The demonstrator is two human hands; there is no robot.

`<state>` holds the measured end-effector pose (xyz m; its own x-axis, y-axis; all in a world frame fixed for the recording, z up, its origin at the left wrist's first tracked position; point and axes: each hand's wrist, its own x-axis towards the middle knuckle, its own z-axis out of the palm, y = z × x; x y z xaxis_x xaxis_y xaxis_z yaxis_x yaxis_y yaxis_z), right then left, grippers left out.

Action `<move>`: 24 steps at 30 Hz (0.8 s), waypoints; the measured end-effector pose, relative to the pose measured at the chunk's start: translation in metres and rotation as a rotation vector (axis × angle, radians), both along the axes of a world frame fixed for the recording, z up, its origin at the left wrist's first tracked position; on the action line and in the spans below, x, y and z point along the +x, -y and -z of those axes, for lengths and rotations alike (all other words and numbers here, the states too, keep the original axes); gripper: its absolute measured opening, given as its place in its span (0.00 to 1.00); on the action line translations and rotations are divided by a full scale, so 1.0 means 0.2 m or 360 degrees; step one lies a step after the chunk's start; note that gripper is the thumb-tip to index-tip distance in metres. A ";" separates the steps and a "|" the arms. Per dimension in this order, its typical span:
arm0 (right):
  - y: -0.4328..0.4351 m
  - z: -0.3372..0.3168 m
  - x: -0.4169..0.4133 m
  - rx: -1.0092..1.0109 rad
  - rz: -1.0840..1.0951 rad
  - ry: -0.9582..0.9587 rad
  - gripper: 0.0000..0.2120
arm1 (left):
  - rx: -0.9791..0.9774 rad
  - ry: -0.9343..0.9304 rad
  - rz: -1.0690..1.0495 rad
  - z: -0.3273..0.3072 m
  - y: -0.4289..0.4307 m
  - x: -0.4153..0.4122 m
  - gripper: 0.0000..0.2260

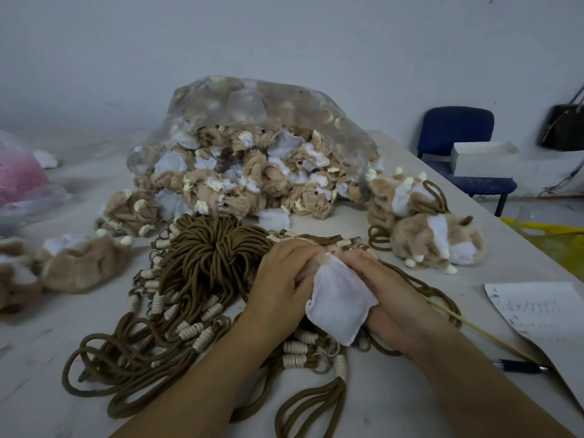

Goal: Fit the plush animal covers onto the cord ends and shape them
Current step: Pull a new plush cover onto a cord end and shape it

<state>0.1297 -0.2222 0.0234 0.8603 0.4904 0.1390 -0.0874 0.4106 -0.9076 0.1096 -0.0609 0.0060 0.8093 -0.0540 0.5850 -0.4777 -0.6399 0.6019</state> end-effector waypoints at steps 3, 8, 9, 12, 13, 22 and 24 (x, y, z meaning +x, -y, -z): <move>0.12 0.01 0.03 -0.0075 -0.0171 -0.0428 0.18 | -0.0115 -0.0140 -0.0077 -0.01 -0.01 0.00 0.14; 0.08 -0.01 0.07 0.0557 -0.0189 -0.0620 0.24 | -0.0185 -0.0243 -0.0131 0.02 0.00 0.00 0.06; 0.09 -0.01 0.08 0.0654 -0.0147 -0.0612 0.24 | -0.0249 -0.0302 -0.0145 0.02 0.00 0.00 0.07; 0.07 0.02 0.09 0.0345 0.0051 -0.0327 0.19 | -0.0569 -0.0464 -0.0221 0.02 -0.01 0.01 0.11; 0.05 0.04 0.08 0.0014 0.0194 -0.0092 0.15 | -0.0653 -0.0492 -0.0234 0.02 -0.01 0.02 0.11; -0.03 0.09 0.06 -0.1179 0.0660 0.0887 0.10 | -0.0668 -0.0434 -0.0026 0.03 -0.03 0.02 0.09; -0.03 0.10 0.06 -0.1217 0.0639 0.0956 0.10 | -0.0624 -0.0420 0.0043 0.03 -0.03 0.02 0.11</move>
